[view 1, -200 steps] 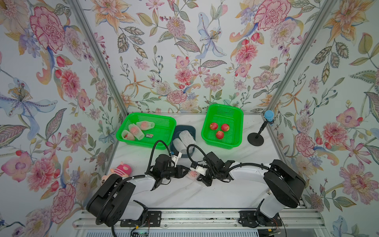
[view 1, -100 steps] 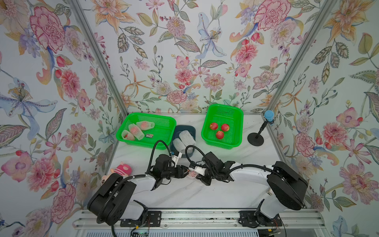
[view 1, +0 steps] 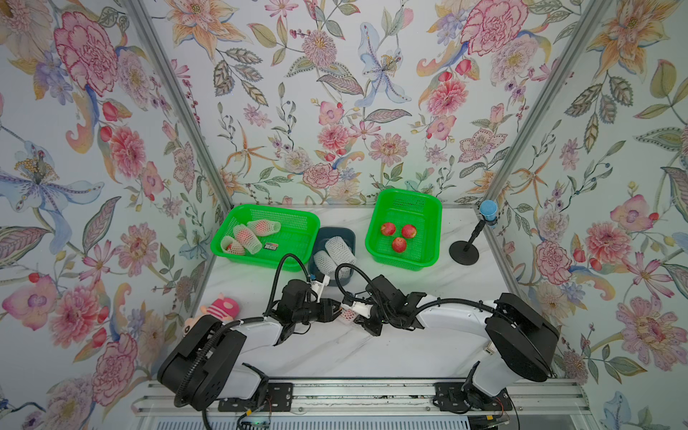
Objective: Remove foam nets from apples
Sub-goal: Remove the foam net from the apple.
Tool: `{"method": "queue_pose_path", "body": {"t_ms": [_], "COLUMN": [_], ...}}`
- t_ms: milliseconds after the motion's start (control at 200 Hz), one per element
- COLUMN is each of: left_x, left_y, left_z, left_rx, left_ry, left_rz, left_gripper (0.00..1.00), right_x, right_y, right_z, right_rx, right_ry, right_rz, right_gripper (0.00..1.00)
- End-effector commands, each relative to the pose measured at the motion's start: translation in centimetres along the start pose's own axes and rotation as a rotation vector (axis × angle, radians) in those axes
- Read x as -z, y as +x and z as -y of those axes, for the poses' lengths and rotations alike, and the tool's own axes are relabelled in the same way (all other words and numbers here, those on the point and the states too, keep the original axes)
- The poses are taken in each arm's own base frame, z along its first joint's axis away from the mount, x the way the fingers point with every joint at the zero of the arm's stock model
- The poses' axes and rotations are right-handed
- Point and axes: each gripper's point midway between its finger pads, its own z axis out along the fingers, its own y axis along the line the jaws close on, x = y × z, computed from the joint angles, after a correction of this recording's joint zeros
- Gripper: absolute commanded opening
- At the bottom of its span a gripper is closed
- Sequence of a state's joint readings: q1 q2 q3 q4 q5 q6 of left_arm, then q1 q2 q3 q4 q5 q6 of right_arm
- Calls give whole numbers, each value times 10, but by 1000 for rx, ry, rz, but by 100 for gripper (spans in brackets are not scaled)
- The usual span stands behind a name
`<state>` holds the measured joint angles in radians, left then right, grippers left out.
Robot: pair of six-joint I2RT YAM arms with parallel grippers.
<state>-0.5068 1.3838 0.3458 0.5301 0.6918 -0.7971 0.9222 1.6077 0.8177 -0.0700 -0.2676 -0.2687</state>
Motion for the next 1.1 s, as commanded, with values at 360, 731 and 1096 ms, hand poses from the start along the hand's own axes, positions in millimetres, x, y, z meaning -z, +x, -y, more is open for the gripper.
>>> {"method": "queue_pose_path", "body": {"t_ms": [360, 731, 1096], "left_x": [9, 8, 8], "left_y": [-9, -11, -15], "left_z": [-36, -26, -20], "left_rx": [25, 19, 6], "left_ry": [-218, -165, -140], "left_rz": [42, 45, 52], "left_gripper": [34, 52, 76], "right_x": [10, 17, 36], "right_y": [8, 15, 17], "right_z": [10, 3, -8], "right_rx": [-77, -89, -92], "right_ry": [57, 64, 63], "right_rz": [-61, -137, -236], "right_gripper": [2, 4, 4]}}
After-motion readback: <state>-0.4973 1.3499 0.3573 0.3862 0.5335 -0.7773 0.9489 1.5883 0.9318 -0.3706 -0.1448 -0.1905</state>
